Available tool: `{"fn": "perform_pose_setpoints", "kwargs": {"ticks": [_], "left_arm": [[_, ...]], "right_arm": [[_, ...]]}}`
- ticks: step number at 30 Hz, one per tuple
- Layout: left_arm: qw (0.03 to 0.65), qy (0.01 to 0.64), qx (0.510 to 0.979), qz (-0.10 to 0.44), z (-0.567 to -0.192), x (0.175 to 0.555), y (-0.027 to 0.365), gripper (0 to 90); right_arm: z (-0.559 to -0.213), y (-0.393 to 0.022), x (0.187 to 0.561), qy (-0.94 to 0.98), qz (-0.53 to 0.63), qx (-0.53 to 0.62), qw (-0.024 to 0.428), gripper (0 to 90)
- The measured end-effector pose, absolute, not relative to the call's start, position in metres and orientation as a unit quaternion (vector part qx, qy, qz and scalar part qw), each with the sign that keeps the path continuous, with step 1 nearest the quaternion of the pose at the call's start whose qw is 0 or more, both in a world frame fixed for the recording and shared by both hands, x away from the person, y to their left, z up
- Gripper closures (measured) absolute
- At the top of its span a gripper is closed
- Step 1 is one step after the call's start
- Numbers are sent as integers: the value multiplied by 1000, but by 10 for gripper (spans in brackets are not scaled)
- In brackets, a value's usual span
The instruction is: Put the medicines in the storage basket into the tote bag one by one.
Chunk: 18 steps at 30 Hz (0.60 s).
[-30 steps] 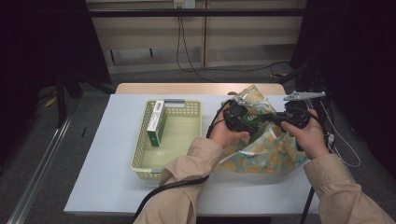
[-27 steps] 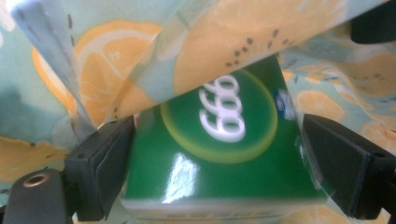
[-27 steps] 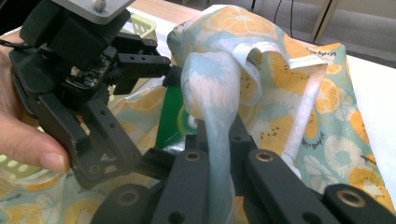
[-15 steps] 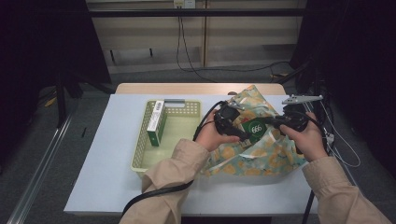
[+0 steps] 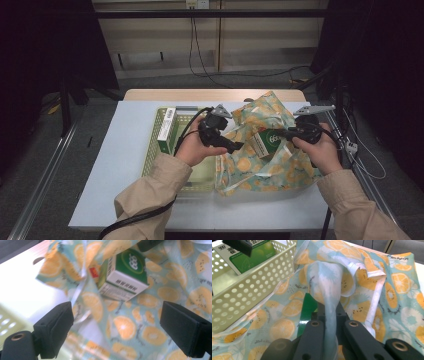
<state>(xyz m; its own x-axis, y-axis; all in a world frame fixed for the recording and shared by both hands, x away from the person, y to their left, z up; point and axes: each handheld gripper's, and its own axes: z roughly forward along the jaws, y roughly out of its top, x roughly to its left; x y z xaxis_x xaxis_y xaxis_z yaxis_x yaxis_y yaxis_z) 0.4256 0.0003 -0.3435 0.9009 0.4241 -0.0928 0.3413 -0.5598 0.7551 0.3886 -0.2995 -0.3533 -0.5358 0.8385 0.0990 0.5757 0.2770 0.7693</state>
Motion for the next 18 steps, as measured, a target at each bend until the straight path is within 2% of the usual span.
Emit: {"fn": "perform_pose_setpoints", "kwargs": {"ticks": [18], "left_arm": [[398,266,874,84,-342,436,71,94]], "right_arm": [[-356,-294,386,784,400,446,160,886]]}}
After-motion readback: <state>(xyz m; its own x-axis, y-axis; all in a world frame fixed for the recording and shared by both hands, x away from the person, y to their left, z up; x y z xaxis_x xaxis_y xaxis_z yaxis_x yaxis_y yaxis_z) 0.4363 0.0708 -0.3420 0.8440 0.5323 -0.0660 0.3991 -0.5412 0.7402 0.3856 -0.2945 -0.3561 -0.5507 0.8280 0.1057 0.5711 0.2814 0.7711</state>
